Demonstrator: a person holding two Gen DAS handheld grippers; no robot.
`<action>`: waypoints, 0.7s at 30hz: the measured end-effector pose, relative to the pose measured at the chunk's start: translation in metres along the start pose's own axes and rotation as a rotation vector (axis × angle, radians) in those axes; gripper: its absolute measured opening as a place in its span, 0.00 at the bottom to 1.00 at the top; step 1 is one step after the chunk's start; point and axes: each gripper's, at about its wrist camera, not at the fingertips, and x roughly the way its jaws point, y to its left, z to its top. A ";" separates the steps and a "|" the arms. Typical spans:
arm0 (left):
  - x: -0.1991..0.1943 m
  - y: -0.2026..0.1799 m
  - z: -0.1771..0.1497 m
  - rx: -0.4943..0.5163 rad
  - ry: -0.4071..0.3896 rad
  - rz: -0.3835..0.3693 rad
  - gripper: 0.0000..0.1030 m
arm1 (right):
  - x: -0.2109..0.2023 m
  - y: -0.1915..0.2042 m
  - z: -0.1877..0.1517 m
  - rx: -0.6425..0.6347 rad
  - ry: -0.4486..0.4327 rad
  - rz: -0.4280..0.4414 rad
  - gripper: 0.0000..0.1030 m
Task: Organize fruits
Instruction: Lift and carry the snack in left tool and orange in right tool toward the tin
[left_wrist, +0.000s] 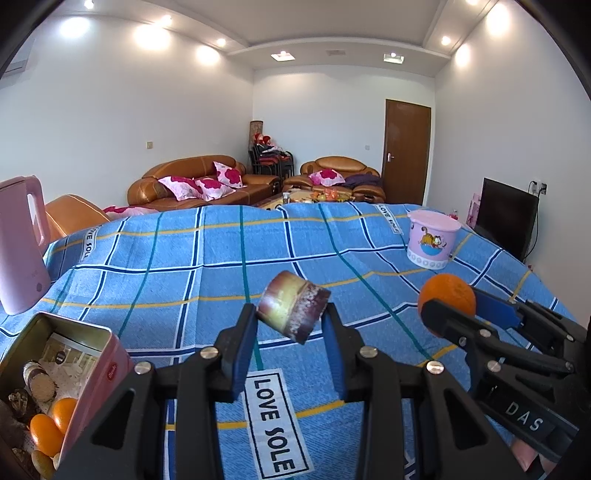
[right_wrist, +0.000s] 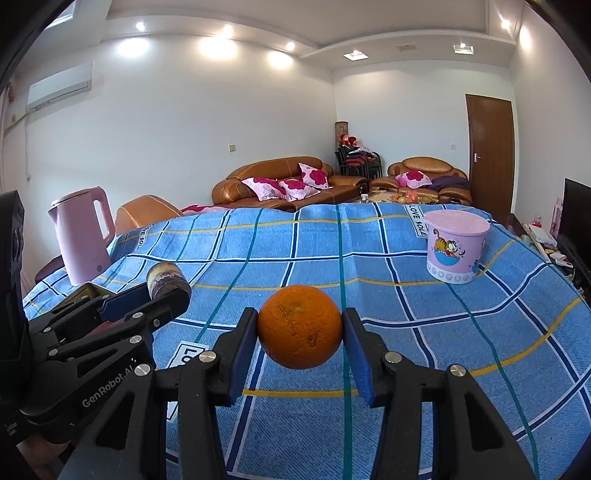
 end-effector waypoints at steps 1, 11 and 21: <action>-0.001 0.000 0.000 0.001 -0.004 0.002 0.36 | -0.001 0.000 0.000 -0.001 -0.003 0.000 0.47; -0.010 0.001 -0.002 0.003 -0.031 0.020 0.36 | -0.002 0.001 0.000 -0.012 -0.017 -0.003 0.47; -0.036 0.018 -0.011 0.000 -0.016 0.035 0.36 | -0.022 0.018 -0.001 0.011 -0.031 0.064 0.47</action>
